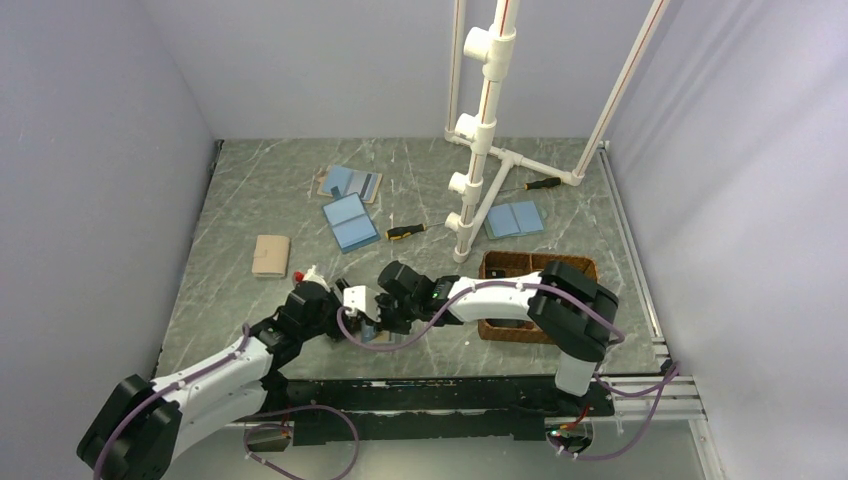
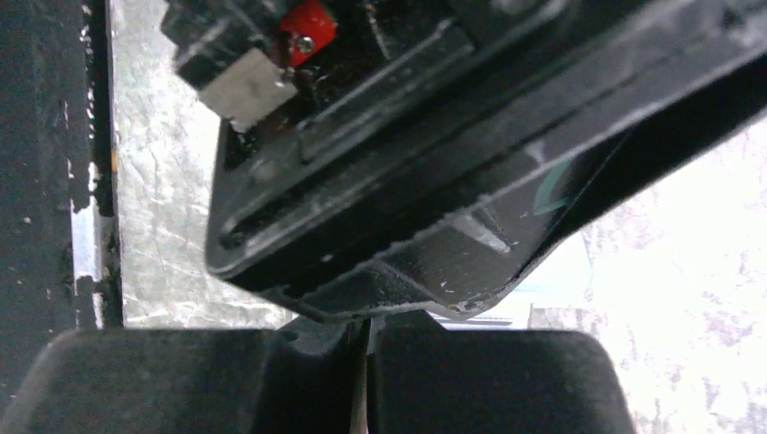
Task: Take the credit cards out of the card holder
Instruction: Remove the credit card from the card holder.
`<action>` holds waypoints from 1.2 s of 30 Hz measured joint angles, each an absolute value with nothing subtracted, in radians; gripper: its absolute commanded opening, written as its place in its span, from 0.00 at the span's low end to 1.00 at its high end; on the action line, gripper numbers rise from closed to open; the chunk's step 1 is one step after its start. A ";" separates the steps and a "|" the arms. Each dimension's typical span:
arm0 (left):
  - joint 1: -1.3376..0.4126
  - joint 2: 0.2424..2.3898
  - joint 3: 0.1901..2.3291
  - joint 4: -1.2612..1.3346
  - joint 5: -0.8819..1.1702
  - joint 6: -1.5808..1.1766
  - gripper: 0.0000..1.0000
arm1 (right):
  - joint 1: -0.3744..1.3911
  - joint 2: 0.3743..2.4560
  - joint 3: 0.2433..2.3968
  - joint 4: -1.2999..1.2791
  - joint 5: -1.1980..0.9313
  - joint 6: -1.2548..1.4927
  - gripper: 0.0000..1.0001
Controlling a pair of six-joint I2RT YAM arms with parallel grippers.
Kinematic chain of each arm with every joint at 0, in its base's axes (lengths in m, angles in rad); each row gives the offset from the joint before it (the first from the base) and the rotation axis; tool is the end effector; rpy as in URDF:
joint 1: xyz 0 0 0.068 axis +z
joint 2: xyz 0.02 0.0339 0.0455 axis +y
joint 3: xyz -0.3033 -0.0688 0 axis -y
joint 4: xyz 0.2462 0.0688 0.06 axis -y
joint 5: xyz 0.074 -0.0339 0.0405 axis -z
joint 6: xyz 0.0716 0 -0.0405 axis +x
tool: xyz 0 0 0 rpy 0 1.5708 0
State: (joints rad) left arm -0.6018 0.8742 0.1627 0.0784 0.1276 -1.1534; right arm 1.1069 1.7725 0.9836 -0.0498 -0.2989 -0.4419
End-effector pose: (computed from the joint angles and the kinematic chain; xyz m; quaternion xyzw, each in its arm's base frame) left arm 0.1333 -0.1026 0.1450 -0.2147 0.8645 -0.3832 0.2444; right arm 0.1565 0.3600 0.1723 -0.6838 0.6228 0.2469 0.2892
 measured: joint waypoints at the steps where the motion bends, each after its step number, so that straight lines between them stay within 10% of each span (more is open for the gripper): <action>1: -0.601 0.871 0.162 0.075 0.125 -1.159 0.78 | 1.104 1.775 0.984 -0.043 -0.303 -0.419 0.00; 25: -0.592 0.691 0.088 0.037 -0.001 -1.377 0.75 | 0.970 1.868 0.994 0.189 -0.509 0.434 0.00; 36: -0.592 0.521 0.072 -0.067 -0.051 -1.348 0.94 | 0.945 1.926 0.994 0.276 -0.583 0.688 0.00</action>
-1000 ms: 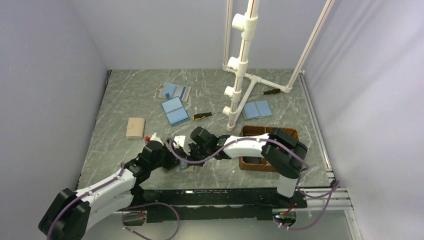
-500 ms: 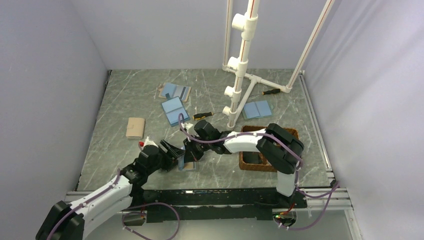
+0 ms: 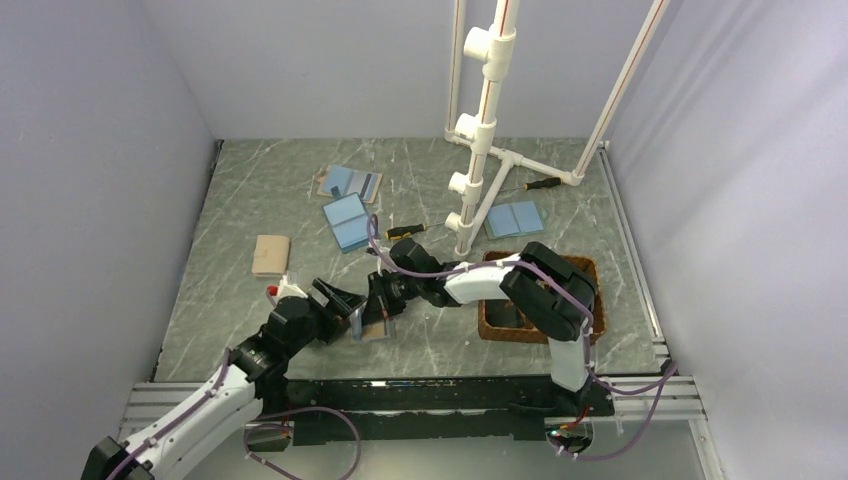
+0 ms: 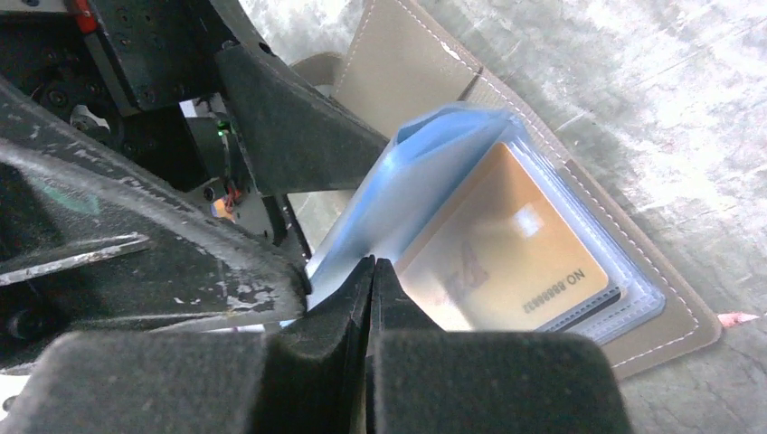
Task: Take the credit cards out of the card holder
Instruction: Remove the credit card from the card holder.
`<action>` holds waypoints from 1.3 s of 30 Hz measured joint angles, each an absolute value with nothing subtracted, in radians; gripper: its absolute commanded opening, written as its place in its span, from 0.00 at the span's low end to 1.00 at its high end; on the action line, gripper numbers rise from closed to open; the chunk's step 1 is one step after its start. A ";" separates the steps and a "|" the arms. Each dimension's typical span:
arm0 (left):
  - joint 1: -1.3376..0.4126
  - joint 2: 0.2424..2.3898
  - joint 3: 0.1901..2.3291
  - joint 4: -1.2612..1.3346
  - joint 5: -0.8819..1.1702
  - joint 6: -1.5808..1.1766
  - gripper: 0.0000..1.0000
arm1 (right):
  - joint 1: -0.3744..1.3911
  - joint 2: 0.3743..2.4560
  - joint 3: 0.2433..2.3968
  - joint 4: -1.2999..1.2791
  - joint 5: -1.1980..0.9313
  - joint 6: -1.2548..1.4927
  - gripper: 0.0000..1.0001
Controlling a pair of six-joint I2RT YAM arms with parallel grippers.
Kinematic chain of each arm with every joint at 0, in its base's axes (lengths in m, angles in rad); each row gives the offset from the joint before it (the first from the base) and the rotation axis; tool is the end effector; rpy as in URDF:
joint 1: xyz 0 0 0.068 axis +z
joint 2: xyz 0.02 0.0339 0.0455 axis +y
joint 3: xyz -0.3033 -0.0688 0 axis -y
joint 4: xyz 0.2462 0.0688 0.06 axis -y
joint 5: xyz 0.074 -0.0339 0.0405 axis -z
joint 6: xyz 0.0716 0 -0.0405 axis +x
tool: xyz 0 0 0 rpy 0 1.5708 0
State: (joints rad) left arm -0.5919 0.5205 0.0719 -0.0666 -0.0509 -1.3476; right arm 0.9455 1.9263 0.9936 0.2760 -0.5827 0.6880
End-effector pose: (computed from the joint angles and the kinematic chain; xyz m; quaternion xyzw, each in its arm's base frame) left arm 0.1110 -0.0703 0.1399 -0.3305 0.7980 -0.4028 0.3028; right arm 0.2176 0.3688 0.1541 -0.2361 0.8362 0.4846 0.1015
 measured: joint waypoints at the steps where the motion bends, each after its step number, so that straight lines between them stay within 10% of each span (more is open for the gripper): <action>1: -0.591 0.503 0.072 -0.080 -0.053 -1.336 0.94 | 0.944 1.927 0.994 0.282 -0.590 0.701 0.00; 26: -0.612 0.552 0.197 -0.444 0.042 -1.087 0.02 | 0.916 1.983 1.195 0.180 -0.530 0.432 0.00; 35: -0.612 0.575 0.201 -0.424 0.038 -0.956 0.00 | 0.931 1.856 1.361 -0.212 -0.530 -0.088 0.01; 39: -0.612 0.580 0.201 -0.371 0.074 -0.877 0.00 | 0.933 1.812 1.505 -0.446 -0.599 -0.365 0.28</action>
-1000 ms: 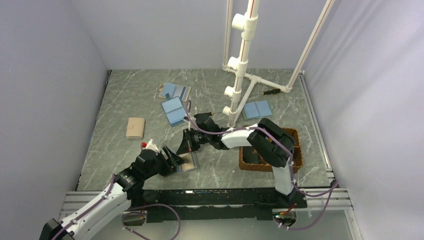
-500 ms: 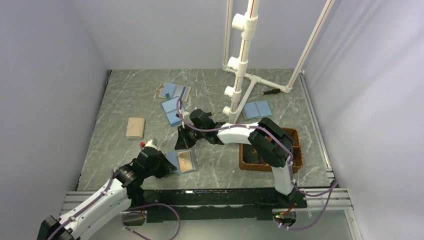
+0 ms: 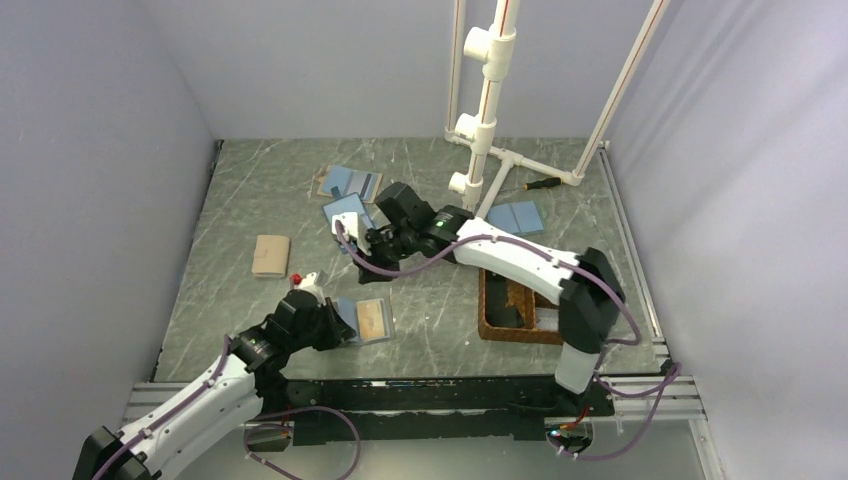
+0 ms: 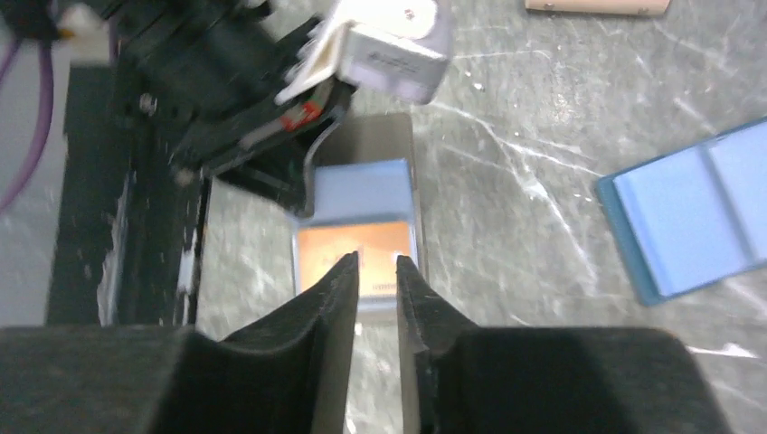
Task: Take the credit cards out of the card holder
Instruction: Remove the credit card from the card holder.
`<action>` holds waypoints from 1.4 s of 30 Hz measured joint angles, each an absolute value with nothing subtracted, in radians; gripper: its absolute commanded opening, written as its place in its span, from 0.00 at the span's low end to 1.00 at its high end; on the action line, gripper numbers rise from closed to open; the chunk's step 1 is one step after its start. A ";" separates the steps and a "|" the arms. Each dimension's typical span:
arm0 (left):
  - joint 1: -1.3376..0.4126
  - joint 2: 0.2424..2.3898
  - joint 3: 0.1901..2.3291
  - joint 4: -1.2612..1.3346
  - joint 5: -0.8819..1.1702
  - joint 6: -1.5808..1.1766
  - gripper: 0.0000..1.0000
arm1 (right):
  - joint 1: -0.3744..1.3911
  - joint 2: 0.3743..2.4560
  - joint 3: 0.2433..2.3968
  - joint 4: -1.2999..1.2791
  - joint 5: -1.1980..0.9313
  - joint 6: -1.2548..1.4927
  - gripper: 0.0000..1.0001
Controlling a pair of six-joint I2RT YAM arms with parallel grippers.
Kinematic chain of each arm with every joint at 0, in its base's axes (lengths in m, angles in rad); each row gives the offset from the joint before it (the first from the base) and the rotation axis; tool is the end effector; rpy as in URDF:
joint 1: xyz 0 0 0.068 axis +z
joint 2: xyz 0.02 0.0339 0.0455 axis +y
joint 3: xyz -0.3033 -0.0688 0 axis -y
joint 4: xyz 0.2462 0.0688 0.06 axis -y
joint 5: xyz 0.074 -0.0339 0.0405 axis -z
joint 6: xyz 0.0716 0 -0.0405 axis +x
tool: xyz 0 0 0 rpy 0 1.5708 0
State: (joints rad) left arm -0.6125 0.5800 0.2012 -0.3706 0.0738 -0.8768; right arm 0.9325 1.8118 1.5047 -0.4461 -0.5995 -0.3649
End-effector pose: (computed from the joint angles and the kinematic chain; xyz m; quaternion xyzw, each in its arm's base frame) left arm 0.0982 -0.0754 0.1454 -0.1061 0.9102 -0.2953 0.2705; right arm 0.2311 0.3793 0.2998 -0.6232 0.6277 0.3665 0.2887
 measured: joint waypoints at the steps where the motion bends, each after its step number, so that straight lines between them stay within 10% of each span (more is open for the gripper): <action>1: -0.612 0.580 0.201 -0.355 0.084 -0.860 0.00 | 0.934 1.785 1.509 -0.482 -0.602 -0.426 0.28; 4: -0.612 0.581 0.200 -0.306 0.122 -0.823 0.00 | 0.935 1.665 1.463 -0.575 -0.584 -0.570 0.34; 7: -0.612 0.596 0.194 -0.240 0.166 -0.798 0.00 | 0.925 1.543 1.424 -0.646 -0.587 -0.665 0.95; 8: -0.612 0.606 0.189 -0.213 0.182 -0.793 0.00 | 0.913 1.519 1.419 -0.659 -0.612 -0.678 0.98; 25: -0.611 1.055 0.171 0.269 0.425 -0.759 0.00 | 0.804 1.424 1.072 -0.727 -0.851 -0.953 0.88; 42: -0.611 1.001 0.171 0.208 0.325 -0.778 0.00 | 0.804 1.493 1.008 -0.708 -0.746 -1.144 0.82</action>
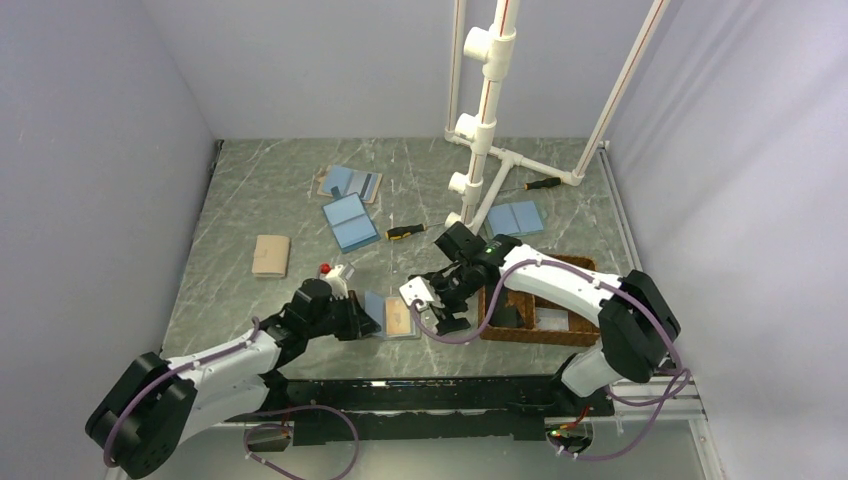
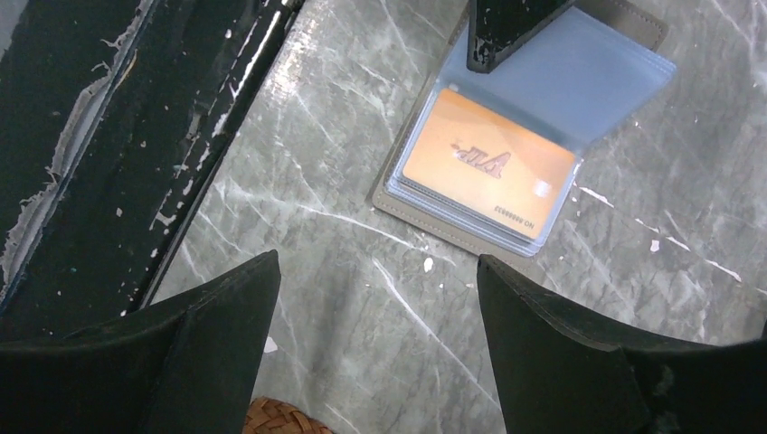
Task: Take the credit cards out of the card holder
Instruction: Remove the credit card from the card holder.
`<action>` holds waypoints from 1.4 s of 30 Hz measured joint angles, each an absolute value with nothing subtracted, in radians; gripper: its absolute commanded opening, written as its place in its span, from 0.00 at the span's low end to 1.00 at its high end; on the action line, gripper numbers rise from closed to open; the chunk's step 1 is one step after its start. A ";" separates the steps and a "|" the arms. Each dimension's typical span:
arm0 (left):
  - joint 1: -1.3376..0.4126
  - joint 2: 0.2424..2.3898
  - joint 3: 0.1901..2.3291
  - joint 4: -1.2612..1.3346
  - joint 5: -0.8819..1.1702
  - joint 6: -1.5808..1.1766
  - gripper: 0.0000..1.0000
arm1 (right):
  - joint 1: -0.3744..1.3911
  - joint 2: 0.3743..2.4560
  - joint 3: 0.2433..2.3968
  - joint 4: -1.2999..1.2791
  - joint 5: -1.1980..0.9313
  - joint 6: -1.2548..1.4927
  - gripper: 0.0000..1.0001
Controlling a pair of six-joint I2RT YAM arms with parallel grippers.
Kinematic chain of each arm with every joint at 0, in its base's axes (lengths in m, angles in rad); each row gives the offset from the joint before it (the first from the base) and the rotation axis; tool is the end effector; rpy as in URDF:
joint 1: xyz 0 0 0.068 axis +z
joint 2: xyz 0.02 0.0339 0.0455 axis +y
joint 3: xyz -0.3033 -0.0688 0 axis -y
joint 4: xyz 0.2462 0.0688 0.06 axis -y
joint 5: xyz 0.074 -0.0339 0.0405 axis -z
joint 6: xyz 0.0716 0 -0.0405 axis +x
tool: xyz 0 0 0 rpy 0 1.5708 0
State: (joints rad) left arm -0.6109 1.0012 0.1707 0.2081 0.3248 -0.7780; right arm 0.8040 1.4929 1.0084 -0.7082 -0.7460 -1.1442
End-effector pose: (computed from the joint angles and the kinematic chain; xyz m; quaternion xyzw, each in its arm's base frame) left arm 0.1360 -0.1231 0.1449 0.0003 0.8811 -0.3989 0.2542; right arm 0.1655 0.2418 0.2367 -0.7951 0.4573 0.3231 0.2331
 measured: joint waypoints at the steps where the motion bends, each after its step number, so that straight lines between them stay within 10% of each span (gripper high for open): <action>1: -0.611 0.996 0.171 0.197 0.315 -0.784 0.00 | 0.804 1.496 1.009 -0.707 -0.740 -1.144 0.82; 20: -0.610 1.048 0.245 0.038 0.239 -0.857 0.14 | 0.836 1.542 1.009 -0.593 -0.647 -1.000 0.72; 42: -0.610 0.917 0.333 -0.298 0.063 -0.908 0.42 | 0.890 1.677 1.048 -0.387 -0.550 -0.653 0.23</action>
State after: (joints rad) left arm -0.6102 0.9169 0.3332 -0.2981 0.0631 -0.9077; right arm 0.8902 1.6772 1.0477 -0.3870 -0.5503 -0.6529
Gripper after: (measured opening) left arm 0.403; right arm 0.273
